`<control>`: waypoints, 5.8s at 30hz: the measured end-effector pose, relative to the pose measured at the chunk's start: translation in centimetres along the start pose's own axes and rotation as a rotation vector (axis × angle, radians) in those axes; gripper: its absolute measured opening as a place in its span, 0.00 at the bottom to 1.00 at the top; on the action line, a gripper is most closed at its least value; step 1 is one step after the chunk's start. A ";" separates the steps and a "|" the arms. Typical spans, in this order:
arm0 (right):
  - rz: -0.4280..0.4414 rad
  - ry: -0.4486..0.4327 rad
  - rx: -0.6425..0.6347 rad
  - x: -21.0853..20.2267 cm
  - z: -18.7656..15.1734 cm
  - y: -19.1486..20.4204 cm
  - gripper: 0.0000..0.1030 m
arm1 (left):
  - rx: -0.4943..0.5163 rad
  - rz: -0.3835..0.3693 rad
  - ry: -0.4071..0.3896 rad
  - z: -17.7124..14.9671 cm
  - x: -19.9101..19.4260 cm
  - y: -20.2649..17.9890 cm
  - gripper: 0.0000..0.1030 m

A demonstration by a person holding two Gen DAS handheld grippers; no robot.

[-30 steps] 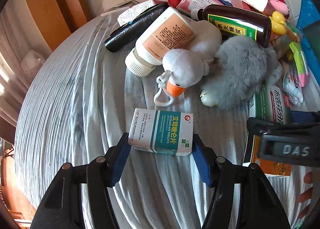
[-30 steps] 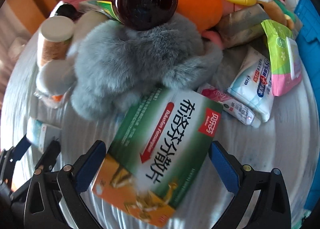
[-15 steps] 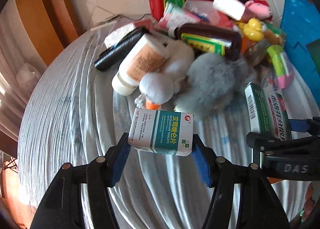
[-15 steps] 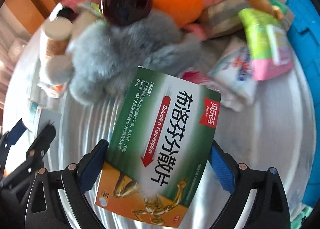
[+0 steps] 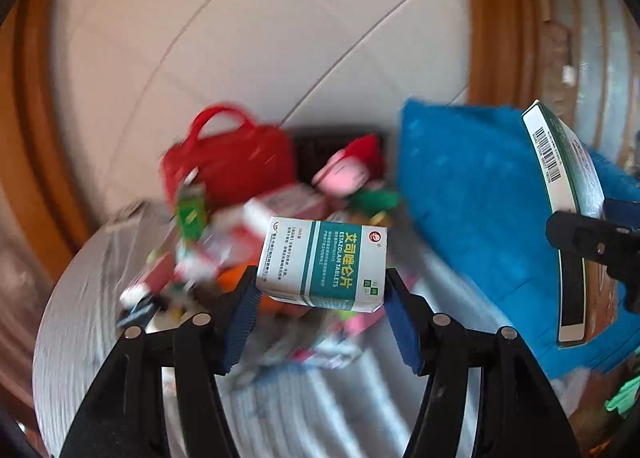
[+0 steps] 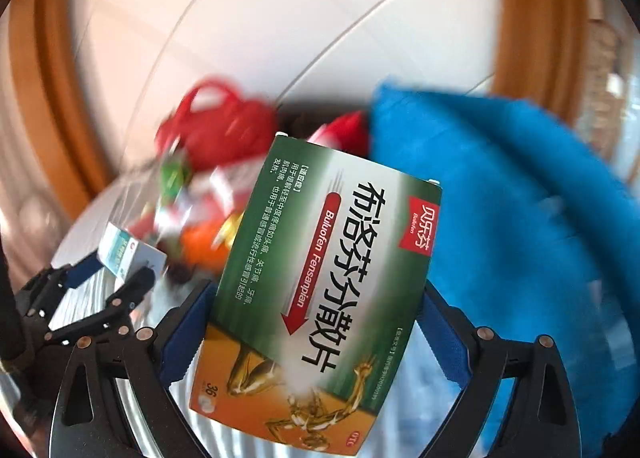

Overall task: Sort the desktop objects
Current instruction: 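Carry both medicine boxes into the blue crate and open both grippers, then return both grippers from the crate to the pile, then grasp the white jar with left gripper while right grasps brown bottle, then carry the jar and brown bottle into the crate and release both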

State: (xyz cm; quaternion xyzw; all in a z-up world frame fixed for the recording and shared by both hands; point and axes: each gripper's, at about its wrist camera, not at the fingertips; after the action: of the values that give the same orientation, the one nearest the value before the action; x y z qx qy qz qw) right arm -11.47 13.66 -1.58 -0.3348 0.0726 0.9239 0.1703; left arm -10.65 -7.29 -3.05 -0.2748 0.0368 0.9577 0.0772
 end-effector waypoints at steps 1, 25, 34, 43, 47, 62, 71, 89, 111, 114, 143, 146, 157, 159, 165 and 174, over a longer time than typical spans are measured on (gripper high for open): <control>-0.017 -0.038 0.024 -1.5 1.0 -2.5 0.94 | 0.017 -0.023 -0.025 1.0 -0.4 -1.7 0.58; -0.343 -0.001 0.096 -7.1 -1.2 -33.5 0.94 | 0.316 -0.318 0.024 9.0 2.0 -34.2 0.58; -0.334 0.032 0.051 -4.3 -2.3 -35.4 0.86 | 0.343 -0.287 0.075 8.3 3.3 -35.7 0.58; -0.360 0.017 0.038 -3.3 -1.8 -35.9 0.87 | 0.340 -0.281 0.106 8.3 3.8 -35.6 0.76; -0.372 -0.001 0.044 -3.9 -1.7 -35.6 1.00 | 0.338 -0.272 0.074 8.3 3.3 -35.4 0.90; -0.271 -0.175 0.066 -10.1 -0.1 -28.8 1.00 | 0.186 -0.148 -0.037 7.3 0.2 -23.8 0.91; -0.077 -0.248 0.026 -9.6 2.2 -18.1 1.00 | 0.015 0.113 0.033 3.5 1.4 -7.1 0.91; 0.065 0.075 -0.049 9.3 1.2 -0.6 1.00 | -0.136 0.334 0.315 -11.5 7.5 23.9 0.91; 0.237 0.416 -0.217 28.5 -1.2 16.2 1.00 | -0.218 0.221 0.493 -15.2 18.1 28.0 0.55; 0.263 0.436 -0.293 30.3 -1.3 19.8 1.00 | -0.278 0.263 0.507 -15.5 17.8 28.8 0.52; 0.265 0.366 -0.444 26.8 -2.1 22.9 0.50 | -0.254 0.268 0.348 -12.1 11.1 23.3 0.51; 0.259 0.324 -0.393 24.3 -1.8 21.2 0.50 | -0.235 0.244 0.312 -11.2 9.9 21.8 0.51; 0.171 0.021 -0.215 10.1 1.6 11.6 0.50 | -0.112 0.119 0.115 -4.6 4.4 12.1 0.51; 0.146 -0.028 -0.185 7.7 2.0 9.4 0.50 | -0.078 0.080 0.078 -3.0 3.5 9.3 0.51; 0.023 -0.176 -0.079 0.2 3.1 1.5 0.50 | 0.014 -0.056 -0.009 1.9 1.9 1.0 0.51; -0.235 -0.297 0.074 -8.3 1.8 -10.7 0.50 | 0.125 -0.318 -0.093 8.9 0.5 -12.6 0.51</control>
State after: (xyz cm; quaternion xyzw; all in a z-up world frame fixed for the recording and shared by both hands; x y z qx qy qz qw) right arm -2.71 21.87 4.97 -0.1944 0.0408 0.9336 0.2981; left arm -13.56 6.19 3.85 -0.2273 0.0484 0.9409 0.2464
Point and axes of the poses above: each gripper's, at about its wrist camera, not at the fingertips, and x roughly the way its jaws point, y to its left, z to its top, and after that the axes turned 1 degree about -y, right-handed
